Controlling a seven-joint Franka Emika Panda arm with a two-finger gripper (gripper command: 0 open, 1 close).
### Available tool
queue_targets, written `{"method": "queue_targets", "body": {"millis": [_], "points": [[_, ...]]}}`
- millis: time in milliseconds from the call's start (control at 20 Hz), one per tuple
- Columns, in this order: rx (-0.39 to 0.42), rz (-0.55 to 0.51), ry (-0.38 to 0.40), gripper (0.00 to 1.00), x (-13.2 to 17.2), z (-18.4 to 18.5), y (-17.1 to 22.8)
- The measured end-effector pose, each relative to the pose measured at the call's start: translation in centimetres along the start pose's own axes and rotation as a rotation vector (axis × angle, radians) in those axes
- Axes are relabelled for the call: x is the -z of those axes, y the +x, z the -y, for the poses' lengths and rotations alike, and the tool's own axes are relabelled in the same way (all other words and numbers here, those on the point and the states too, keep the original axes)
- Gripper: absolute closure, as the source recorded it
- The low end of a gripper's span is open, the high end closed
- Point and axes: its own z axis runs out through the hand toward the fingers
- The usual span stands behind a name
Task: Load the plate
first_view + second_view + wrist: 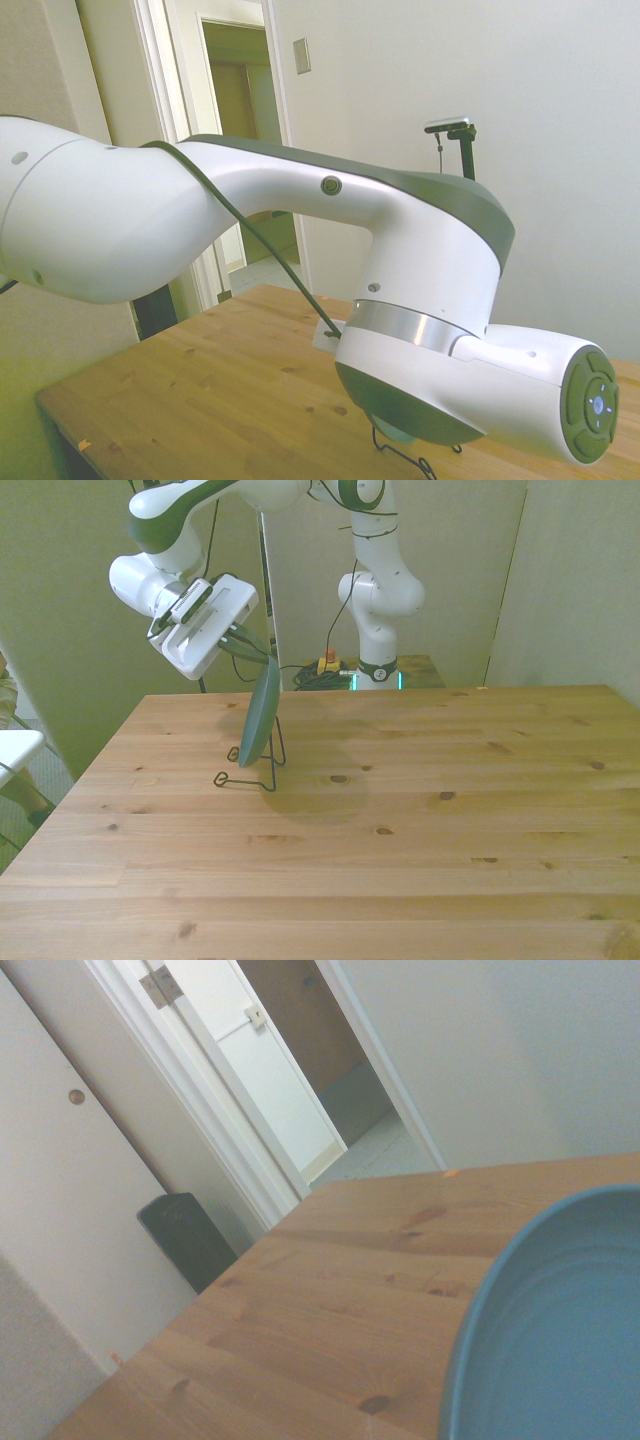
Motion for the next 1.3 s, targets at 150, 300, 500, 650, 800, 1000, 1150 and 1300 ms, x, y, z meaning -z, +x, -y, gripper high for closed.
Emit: {"method": "queue_targets", "body": {"millis": [150, 300, 500, 650, 800, 1000, 1150, 1300], "points": [[0.006, -0.026, 0.007, 1.0, -0.4, -0.8, -0.3], [0.013, -0.04, 0.009, 1.0, -1.0, -1.5, -0.7], [0.014, -0.041, 0.01, 1.0, -1.5, -2.1, -1.0], [0.02, -0.041, 0.011, 1.0, -1.6, -2.2, -1.1], [0.021, -0.042, 0.011, 1.0, -1.6, -2.4, -1.2], [0.017, -0.045, 0.009, 0.0, -1.5, -2.6, -1.3], [0.014, -0.052, 0.0, 0.0, -1.4, -2.8, -1.2], [0.014, -0.053, -0.002, 0.0, -1.4, -2.9, -1.2]]}}
